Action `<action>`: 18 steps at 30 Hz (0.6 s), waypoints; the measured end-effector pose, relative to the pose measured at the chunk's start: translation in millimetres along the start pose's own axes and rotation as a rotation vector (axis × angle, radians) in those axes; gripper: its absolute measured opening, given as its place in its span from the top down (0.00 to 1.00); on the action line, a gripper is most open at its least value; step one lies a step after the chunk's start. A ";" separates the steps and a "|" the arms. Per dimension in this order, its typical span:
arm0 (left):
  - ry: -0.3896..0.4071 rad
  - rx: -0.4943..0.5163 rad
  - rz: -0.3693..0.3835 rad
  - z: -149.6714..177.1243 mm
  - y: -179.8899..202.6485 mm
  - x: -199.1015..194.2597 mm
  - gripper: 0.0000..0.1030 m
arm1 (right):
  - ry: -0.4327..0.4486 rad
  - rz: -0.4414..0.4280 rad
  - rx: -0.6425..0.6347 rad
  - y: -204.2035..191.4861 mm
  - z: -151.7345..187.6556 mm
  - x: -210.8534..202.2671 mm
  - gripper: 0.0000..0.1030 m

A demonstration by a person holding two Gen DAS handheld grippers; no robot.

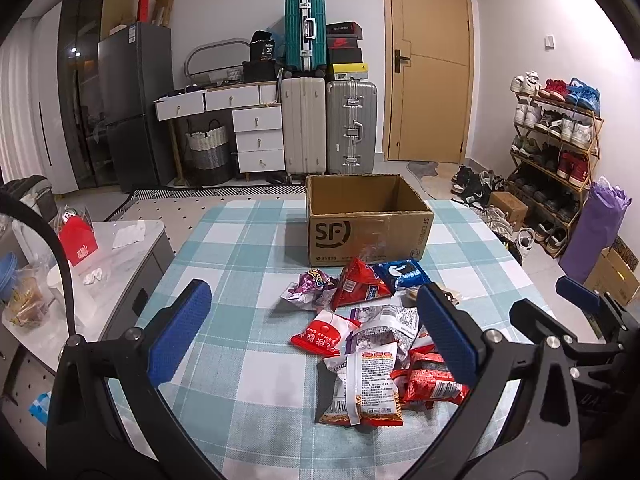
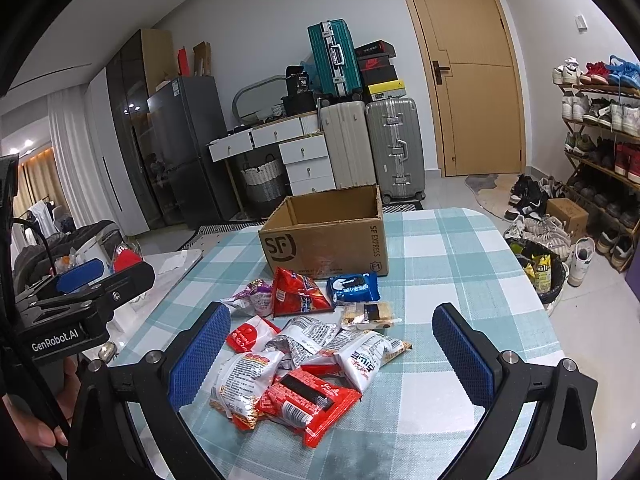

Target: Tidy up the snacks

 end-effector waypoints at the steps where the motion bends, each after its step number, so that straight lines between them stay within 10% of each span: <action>1: 0.001 0.000 0.000 -0.5 -0.8 -0.3 0.00 | 0.001 0.001 -0.001 0.7 -0.4 -0.7 0.00; 18: 0.000 -0.005 0.000 -2.8 -4.5 -3.1 0.00 | 0.012 0.002 -0.010 -2.0 -1.9 -4.8 0.00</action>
Point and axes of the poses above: each gripper's, at about its wrist camera, not at the fingertips, and x roughly the way its jaws point, y to its right, z to its underside, the point moved 6 cm from there along x, roughly the way its jaws point, and after that the axes turned 5 degrees about -y, right-handed, at the moved point
